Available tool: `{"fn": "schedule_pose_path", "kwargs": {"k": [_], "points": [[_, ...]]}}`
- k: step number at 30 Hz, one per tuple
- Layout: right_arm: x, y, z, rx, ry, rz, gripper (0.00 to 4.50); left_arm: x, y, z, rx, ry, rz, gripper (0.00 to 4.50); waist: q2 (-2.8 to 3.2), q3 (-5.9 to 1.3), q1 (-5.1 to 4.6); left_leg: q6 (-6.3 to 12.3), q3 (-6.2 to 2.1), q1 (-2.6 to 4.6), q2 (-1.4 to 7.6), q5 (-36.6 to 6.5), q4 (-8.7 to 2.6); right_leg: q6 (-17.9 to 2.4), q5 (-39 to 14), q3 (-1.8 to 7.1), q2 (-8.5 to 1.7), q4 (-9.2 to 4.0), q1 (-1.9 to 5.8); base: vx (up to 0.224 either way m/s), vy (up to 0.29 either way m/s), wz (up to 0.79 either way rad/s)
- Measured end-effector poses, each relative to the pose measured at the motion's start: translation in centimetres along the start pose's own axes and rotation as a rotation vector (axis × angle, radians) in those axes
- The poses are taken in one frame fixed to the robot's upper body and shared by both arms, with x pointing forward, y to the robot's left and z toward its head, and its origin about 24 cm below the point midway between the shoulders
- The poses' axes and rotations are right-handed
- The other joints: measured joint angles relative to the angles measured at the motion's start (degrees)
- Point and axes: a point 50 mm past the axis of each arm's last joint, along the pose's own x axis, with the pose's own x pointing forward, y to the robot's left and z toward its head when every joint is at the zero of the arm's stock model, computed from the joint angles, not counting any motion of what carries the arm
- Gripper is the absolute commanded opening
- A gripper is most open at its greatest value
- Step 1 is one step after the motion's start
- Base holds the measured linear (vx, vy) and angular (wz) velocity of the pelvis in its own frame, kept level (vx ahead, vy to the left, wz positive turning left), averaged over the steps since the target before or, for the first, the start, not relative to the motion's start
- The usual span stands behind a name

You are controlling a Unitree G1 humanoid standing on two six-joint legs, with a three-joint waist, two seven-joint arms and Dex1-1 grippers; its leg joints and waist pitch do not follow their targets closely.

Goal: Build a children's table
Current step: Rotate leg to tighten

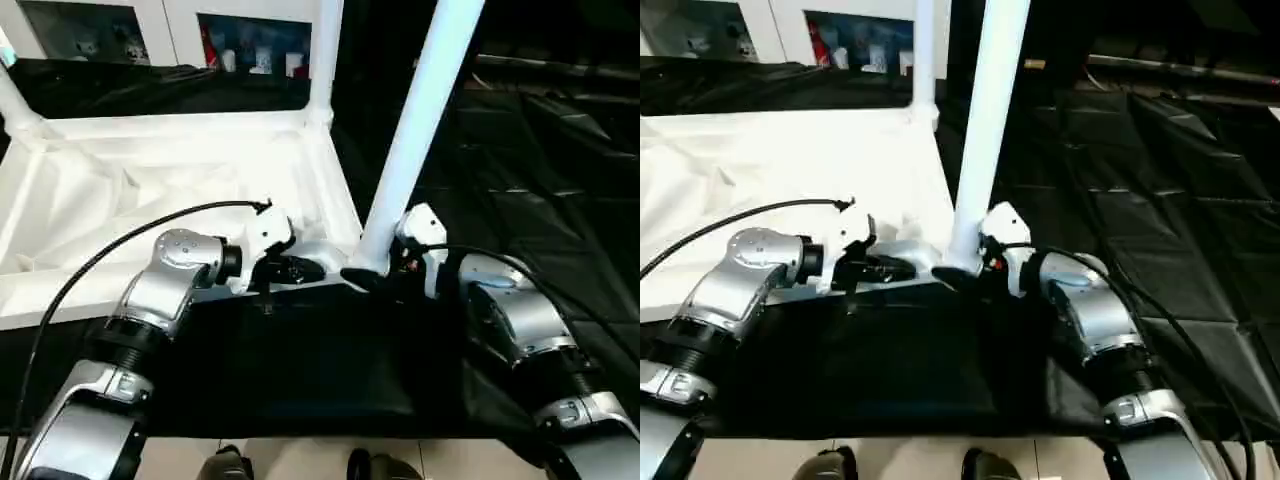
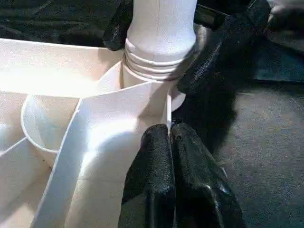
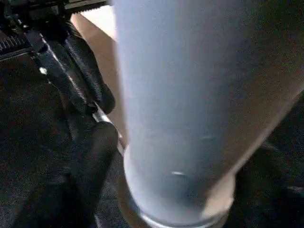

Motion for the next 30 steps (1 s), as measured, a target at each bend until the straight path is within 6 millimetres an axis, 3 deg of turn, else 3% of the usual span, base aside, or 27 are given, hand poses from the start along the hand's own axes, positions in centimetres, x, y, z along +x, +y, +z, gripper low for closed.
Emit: {"fn": "schedule_pose_path", "kwargs": {"k": [1,7,16,22,26,30], "points": [[-0.1,0.0,0.0,0.001,0.003,0.005,3.2,0.0,0.0,0.0,0.0,0.001,-0.004,0.0,-0.08,0.04,0.01,-0.17,0.0,0.01,0.0,-0.1,0.05,0.0,0.0,0.0,0.0,0.06,0.01,0.0,0.0,0.0],[-0.2,0.0,0.0,0.01,0.008,0.012,2.77,-0.1,-0.1,0.0,-0.004,0.003,-0.013,0.0,-0.2,0.11,0.01,-0.17,0.0,0.01,0.0,-0.1,0.14,0.0,0.0,0.03,-0.02,0.12,0.01,0.0,0.0,0.0],[0.3,0.1,0.0,0.035,-0.005,-0.003,2.69,-0.3,0.0,0.0,-0.004,0.004,0.001,0.0,-0.38,0.21,-0.11,-0.04,0.0,0.06,0.0,0.0,0.19,0.0,0.0,0.03,-0.01,0.22,0.02,0.0,0.0,0.0],[2.5,-1.0,-0.2,0.115,-0.05,-0.322,2.69,1.2,1.3,0.5,-0.03,0.002,0.184,0.0,-0.77,0.19,-0.82,-0.19,-0.01,0.17,-0.03,0.0,0.57,-0.3,0.2,0.28,-0.02,0.39,0.08,0.0,0.0,0.0],[4.4,-2.1,0.2,0.278,-0.071,-0.663,2.69,4.3,1.9,1.6,-0.094,-0.031,0.379,0.0,-0.8,0.16,-0.65,-0.19,-0.01,0.19,-0.11,0.0,0.56,0.0,0.1,0.6,-0.03,0.38,0.09,0.0,0.0,0.0],[5.3,-1.7,0.3,0.312,-0.086,-0.726,2.69,6.0,1.5,2.1,-0.119,-0.055,0.441,0.0,-1.18,-0.04,-0.42,-0.19,-0.01,0.19,-0.11,0.0,0.52,0.2,0.0,0.7,0.03,0.34,0.13,0.0,0.0,0.0]]}}
